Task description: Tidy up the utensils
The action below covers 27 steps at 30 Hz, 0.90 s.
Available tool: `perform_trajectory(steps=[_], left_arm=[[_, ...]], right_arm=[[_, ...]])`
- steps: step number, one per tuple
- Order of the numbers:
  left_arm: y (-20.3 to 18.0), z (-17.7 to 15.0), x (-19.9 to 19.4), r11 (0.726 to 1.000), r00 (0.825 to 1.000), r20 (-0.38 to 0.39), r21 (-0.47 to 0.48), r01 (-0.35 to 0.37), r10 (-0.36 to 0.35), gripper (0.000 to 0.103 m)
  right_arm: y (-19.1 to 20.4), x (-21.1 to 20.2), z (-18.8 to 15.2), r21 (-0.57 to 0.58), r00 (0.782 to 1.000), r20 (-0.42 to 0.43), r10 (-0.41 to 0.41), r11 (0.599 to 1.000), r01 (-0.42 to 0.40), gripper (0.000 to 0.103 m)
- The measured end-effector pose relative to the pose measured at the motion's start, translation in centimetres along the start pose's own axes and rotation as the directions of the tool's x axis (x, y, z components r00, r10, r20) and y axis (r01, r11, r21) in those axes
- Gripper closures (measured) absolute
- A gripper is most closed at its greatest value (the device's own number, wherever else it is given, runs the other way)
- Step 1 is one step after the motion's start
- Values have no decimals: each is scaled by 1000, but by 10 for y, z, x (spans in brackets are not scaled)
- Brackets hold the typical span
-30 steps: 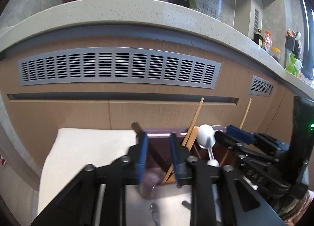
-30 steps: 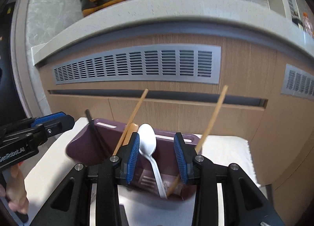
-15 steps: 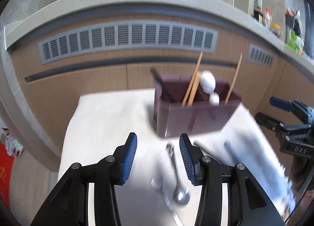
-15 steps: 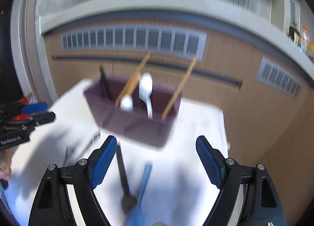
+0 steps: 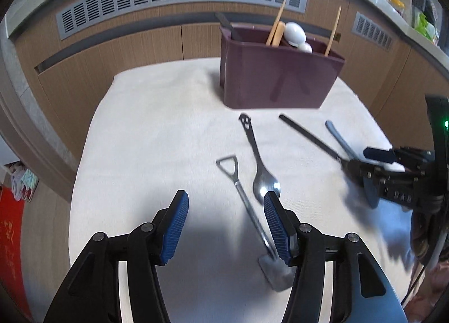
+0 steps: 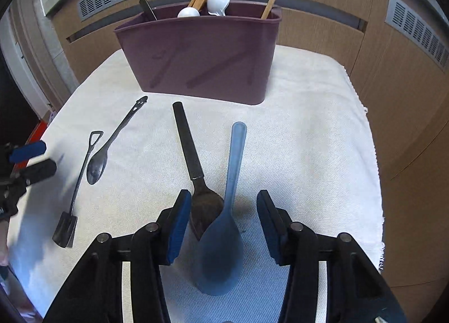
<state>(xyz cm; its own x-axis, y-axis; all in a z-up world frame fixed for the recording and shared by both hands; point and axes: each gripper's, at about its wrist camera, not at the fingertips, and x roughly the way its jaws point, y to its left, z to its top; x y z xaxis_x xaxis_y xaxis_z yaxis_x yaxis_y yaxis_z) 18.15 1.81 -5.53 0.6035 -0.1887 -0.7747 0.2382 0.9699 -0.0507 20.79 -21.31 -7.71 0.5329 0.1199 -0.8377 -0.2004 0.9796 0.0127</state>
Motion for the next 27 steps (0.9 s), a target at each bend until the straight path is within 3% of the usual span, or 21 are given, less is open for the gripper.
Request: perform_trajectory(steps=[10, 14, 20, 21, 23, 25, 26, 27], left_arm=[[-23, -47, -8, 997, 990, -119, 29, 73, -69, 42], [-42, -59, -10, 996, 991, -113, 32, 79, -75, 42], [-58, -64, -1, 998, 997, -50, 3, -61, 61, 44], [-60, -66, -2, 998, 998, -26, -4, -65, 65, 47], [-60, -68, -4, 998, 998, -1, -3, -60, 60, 65], [-56, -66, -9, 999, 999, 15, -7, -40, 40, 71], [-52, -65, -13, 999, 999, 31, -14, -33, 33, 93], [-46, -62, -20, 999, 998, 52, -22, -33, 34, 97]], right_arm=[[-6, -6, -17, 15, 999, 18, -28, 1000, 28, 58], [-11, -20, -19, 41, 998, 60, -37, 999, 35, 58], [-17, -39, -20, 77, 993, 108, -51, 996, 43, 57], [-16, -41, -20, 78, 992, 116, -51, 996, 43, 57], [-13, -43, -19, 67, 991, 123, -49, 997, 41, 57], [-5, -43, -16, 45, 991, 126, -41, 998, 35, 56], [1, -43, -14, 32, 991, 127, -31, 999, 27, 55], [5, -43, -13, 20, 992, 126, -18, 1000, 16, 54]])
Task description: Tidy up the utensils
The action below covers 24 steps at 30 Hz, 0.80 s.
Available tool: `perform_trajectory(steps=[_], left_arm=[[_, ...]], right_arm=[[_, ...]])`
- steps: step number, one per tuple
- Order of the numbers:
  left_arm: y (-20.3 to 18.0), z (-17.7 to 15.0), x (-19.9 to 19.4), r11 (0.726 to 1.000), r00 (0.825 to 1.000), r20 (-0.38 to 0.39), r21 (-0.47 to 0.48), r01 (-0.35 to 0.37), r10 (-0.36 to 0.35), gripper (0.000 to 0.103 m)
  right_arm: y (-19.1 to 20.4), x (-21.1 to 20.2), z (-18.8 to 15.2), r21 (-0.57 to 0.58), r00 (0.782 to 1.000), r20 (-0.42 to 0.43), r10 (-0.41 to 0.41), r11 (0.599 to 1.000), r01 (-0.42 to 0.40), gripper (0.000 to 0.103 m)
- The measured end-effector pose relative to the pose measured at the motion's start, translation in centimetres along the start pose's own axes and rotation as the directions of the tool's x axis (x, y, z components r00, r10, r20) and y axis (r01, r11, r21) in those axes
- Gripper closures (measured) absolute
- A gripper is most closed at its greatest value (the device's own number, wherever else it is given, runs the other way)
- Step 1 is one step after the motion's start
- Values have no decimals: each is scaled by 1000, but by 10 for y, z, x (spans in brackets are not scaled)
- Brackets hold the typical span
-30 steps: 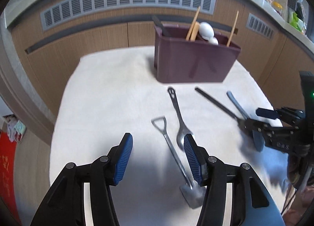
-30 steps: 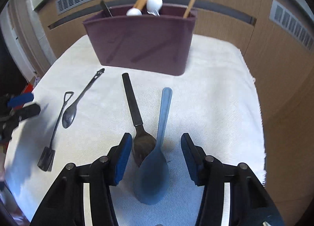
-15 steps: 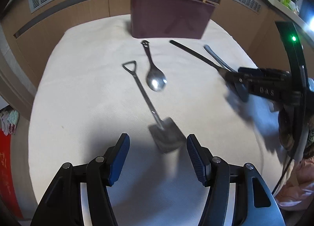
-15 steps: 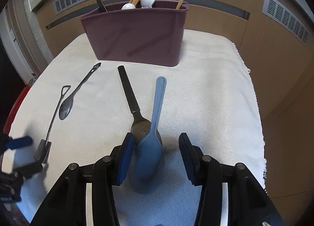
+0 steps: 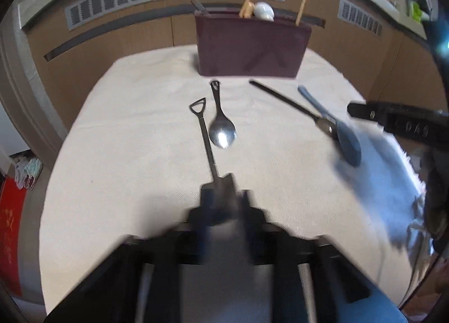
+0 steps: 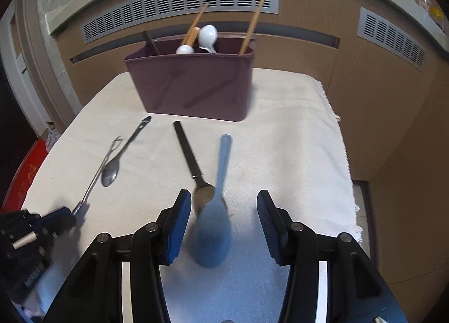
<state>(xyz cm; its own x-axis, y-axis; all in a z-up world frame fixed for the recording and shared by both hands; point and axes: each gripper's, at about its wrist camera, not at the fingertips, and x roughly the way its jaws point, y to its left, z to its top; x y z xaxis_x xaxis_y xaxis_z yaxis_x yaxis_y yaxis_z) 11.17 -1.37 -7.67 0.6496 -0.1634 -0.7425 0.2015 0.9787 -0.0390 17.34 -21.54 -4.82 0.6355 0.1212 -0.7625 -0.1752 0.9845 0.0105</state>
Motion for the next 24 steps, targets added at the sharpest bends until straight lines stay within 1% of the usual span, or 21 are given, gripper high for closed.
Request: perform_trajectory(steps=[2, 4, 6, 7, 9, 11, 13, 15, 18, 20, 21, 22, 23, 24], left_arm=[[14, 9, -14, 1000, 998, 60, -15, -18, 19, 97], [29, 15, -23, 999, 994, 104, -37, -35, 38, 97], [46, 23, -30, 996, 989, 138, -71, -48, 57, 97], [52, 25, -31, 995, 988, 144, -85, -48, 60, 97], [63, 26, -32, 993, 989, 141, -111, -35, 51, 97], [71, 22, -31, 991, 992, 119, -129, -22, 37, 95], [76, 17, -25, 990, 996, 86, -144, -3, 16, 95], [80, 12, -18, 988, 999, 42, -156, 10, -4, 93], [80, 3, -13, 989, 1000, 9, -148, 4, -3, 81], [79, -1, -11, 991, 1000, 1, -130, -11, 11, 66], [78, -3, -11, 992, 1000, 2, -121, -17, 18, 63], [78, -4, -12, 993, 1000, 6, -116, -19, 20, 57], [78, -5, -12, 994, 1000, 9, -111, -18, 19, 54], [77, -6, -13, 994, 1000, 10, -106, -15, 16, 54]], right_arm=[[15, 3, 4, -25, 1000, -6, 30, 999, -30, 53], [30, 9, 9, -50, 998, -16, 56, 997, -57, 53], [44, 15, 14, -68, 997, -29, 72, 995, -74, 53], [50, 18, 16, -77, 996, -35, 81, 994, -83, 53], [61, 23, 18, -88, 993, -55, 104, 990, -109, 53], [74, 33, 20, -95, 987, -87, 138, 985, -146, 53], [87, 43, 20, -102, 981, -116, 158, 980, -170, 54], [104, 54, 19, -118, 974, -140, 177, 974, -194, 58], [121, 67, 22, -108, 970, -163, 179, 974, -198, 62], [123, 74, 27, -80, 969, -166, 181, 977, -196, 63], [124, 78, 30, -64, 969, -166, 182, 979, -195, 63], [125, 82, 33, -52, 969, -166, 184, 979, -195, 63], [126, 84, 35, -48, 969, -165, 185, 980, -195, 63], [127, 86, 37, -50, 969, -166, 184, 980, -195, 63]])
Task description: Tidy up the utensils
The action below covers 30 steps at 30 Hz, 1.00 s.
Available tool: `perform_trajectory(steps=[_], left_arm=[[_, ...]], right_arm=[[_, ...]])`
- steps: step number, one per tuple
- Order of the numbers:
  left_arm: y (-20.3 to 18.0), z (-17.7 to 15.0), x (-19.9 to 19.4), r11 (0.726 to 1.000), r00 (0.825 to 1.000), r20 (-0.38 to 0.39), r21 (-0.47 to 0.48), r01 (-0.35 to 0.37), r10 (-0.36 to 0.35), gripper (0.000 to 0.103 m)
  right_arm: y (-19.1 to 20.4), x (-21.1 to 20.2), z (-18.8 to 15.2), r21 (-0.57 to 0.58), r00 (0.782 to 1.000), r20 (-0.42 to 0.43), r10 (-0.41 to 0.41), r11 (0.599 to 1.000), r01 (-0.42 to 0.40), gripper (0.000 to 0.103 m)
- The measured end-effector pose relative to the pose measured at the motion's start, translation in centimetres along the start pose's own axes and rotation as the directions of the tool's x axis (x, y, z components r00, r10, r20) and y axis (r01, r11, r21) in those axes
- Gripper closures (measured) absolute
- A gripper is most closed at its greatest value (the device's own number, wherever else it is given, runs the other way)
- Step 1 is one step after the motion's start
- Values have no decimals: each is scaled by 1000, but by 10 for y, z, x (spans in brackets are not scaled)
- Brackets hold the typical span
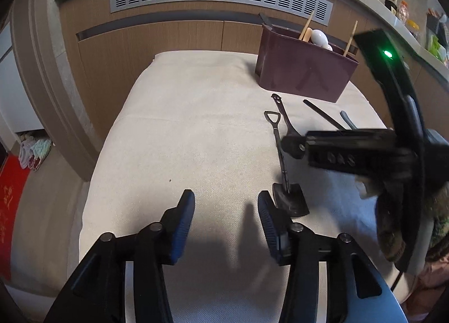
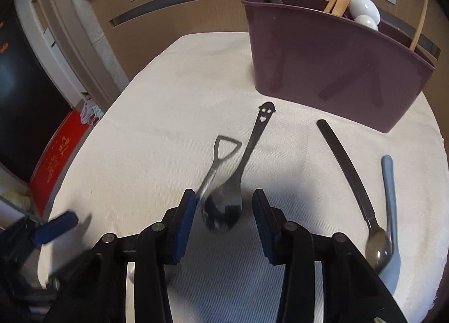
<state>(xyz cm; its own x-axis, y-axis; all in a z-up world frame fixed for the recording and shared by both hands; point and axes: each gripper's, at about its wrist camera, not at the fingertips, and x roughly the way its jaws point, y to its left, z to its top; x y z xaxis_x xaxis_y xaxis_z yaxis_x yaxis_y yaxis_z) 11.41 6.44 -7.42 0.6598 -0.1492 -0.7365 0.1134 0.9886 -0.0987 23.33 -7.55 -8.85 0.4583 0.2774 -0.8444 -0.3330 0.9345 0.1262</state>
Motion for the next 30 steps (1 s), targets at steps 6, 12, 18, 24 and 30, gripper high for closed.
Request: perform_trajectory(steps=[6, 12, 18, 24, 30], left_arm=[[-15, -8, -2, 995, 996, -32, 44, 88, -86, 53], [-39, -14, -1, 984, 990, -46, 118, 135, -131, 46], [-57, -9, 19, 992, 996, -73, 110, 64, -56, 46], [-59, 0, 28, 997, 999, -45, 73, 19, -16, 70], [-47, 17, -2, 998, 996, 90, 67, -6, 0, 70]], right_arm=[[-4, -12, -10, -66, 1000, -4, -19, 998, 18, 87], [-46, -38, -37, -27, 993, 3, -120, 992, 120, 91], [-73, -68, -56, 44, 984, 67, -165, 986, 163, 89], [-79, -84, -63, 43, 979, 117, -168, 986, 164, 73], [-80, -81, -56, 45, 986, 110, -128, 991, 124, 71]])
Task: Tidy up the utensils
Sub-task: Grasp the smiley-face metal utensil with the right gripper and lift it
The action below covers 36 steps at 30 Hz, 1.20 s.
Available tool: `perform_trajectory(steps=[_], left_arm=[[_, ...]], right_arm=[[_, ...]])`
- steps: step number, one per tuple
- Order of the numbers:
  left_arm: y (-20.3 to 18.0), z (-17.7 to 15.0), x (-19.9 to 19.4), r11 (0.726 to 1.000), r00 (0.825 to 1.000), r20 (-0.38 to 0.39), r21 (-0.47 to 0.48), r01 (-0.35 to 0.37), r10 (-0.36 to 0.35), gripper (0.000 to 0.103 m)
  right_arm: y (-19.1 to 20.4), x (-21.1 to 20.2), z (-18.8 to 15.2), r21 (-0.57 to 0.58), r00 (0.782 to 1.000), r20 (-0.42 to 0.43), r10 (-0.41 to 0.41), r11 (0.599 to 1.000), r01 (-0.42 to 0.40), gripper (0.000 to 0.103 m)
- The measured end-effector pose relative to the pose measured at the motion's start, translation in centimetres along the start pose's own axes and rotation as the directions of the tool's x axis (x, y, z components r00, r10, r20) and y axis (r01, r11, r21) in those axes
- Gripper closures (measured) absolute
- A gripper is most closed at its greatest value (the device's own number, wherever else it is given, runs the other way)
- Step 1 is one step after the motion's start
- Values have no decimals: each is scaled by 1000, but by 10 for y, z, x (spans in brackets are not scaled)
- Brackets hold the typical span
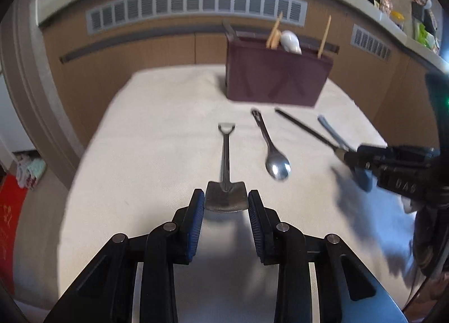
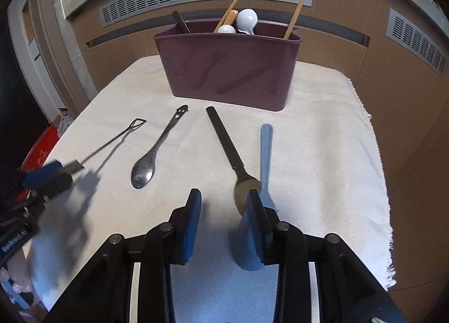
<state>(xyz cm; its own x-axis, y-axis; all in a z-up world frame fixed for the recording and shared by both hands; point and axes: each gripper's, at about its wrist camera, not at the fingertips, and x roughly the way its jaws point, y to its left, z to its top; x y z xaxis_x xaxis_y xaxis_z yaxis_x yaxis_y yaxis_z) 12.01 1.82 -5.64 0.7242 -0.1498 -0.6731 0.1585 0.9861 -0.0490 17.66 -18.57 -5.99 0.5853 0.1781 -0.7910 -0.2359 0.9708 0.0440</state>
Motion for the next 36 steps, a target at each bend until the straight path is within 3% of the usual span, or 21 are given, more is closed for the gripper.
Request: perform_trajectory(steps=[10, 17, 20, 23, 36], left_arm=[[29, 38, -6, 999, 992, 125, -42, -16, 21, 70], [45, 43, -2, 998, 991, 136, -69, 6, 4, 70], [48, 44, -1, 996, 990, 139, -86, 16, -4, 70], [50, 45, -2, 995, 988, 153, -95, 19, -4, 70], [24, 60, -30, 997, 974, 218, -24, 69, -62, 70]], right_arm=[[48, 54, 49, 14, 985, -94, 144, 990, -143, 71], [72, 93, 73, -55, 986, -163, 34, 998, -43, 73], [70, 90, 68, -85, 986, -169, -1, 996, -13, 92], [55, 80, 58, -62, 982, -188, 14, 998, -26, 97], [-11, 22, 7, 33, 985, -140, 97, 995, -93, 97]])
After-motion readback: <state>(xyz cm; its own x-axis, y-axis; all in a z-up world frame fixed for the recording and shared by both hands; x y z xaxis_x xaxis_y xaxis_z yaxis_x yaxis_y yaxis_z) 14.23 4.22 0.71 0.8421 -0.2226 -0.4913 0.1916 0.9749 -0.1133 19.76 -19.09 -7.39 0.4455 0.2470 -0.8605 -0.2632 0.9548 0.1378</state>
